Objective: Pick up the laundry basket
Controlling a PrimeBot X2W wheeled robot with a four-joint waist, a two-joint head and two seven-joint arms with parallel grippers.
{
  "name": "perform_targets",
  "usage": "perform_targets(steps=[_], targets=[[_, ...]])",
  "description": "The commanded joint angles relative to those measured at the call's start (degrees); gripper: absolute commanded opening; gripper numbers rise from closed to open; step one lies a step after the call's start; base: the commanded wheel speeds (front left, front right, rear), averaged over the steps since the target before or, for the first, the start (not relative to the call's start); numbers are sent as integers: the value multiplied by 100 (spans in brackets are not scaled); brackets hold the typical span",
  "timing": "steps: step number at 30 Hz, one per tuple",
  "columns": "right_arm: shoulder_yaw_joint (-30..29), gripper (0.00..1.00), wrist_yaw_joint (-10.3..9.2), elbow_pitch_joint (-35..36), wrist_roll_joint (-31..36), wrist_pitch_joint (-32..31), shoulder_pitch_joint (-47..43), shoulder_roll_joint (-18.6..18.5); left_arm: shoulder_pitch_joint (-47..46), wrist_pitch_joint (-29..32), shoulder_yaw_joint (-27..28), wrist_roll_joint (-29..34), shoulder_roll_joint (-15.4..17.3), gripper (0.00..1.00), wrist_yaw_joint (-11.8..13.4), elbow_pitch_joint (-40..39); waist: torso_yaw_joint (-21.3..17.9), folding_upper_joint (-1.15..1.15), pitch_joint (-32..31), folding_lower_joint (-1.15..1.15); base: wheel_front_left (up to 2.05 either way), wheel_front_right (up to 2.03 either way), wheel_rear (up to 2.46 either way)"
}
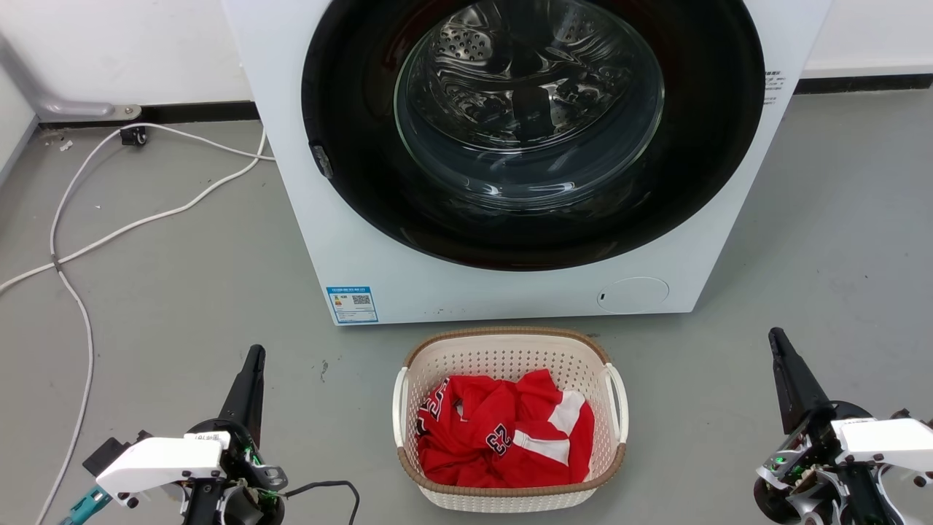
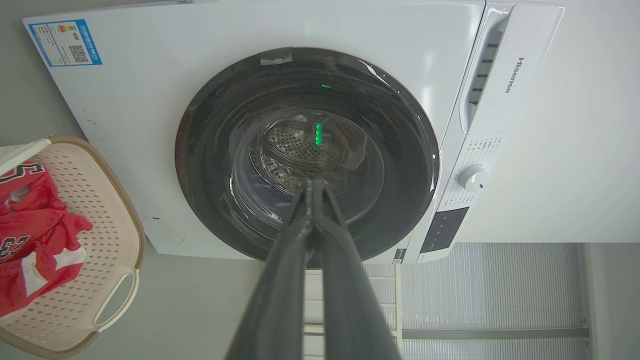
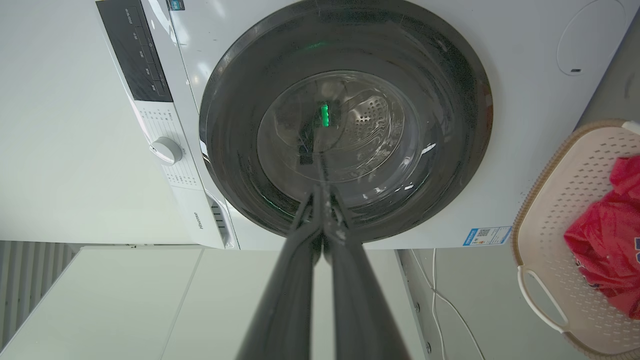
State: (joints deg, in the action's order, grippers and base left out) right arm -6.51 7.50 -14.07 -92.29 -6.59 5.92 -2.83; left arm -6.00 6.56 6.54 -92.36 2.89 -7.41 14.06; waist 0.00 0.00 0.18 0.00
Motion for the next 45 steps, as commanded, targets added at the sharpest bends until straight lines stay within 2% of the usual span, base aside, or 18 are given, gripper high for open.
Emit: perform_targets(steps=[1, 20, 21, 30, 45], targets=[[-3, 0, -2, -1, -25, -9, 62, -9, -48, 12, 8, -12, -4, 0, -28, 3, 0, 0, 0, 0, 0, 0, 0], [-2, 0, -2, -1, -25, -9, 62, -9, -48, 12, 8, -12, -4, 0, -28, 3, 0, 0, 0, 0, 0, 0, 0], [-2, 100, -2, -1, -25, -9, 62, -9, -48, 12, 8, -12, -4, 100, -28, 3, 0, 0, 0, 0, 0, 0, 0], [31, 100, -1, -63, 260, 190, -93, 4, 100, -193, -11, 254, -12, 100, 7, -20, -1, 0, 4, 0, 0, 0, 0], [141, 100, -1, 525, 2306, 589, -211, 1, 155, -591, -92, 1887, -8, 100, 196, -569, 11, 0, 28, 0, 0, 0, 0]])
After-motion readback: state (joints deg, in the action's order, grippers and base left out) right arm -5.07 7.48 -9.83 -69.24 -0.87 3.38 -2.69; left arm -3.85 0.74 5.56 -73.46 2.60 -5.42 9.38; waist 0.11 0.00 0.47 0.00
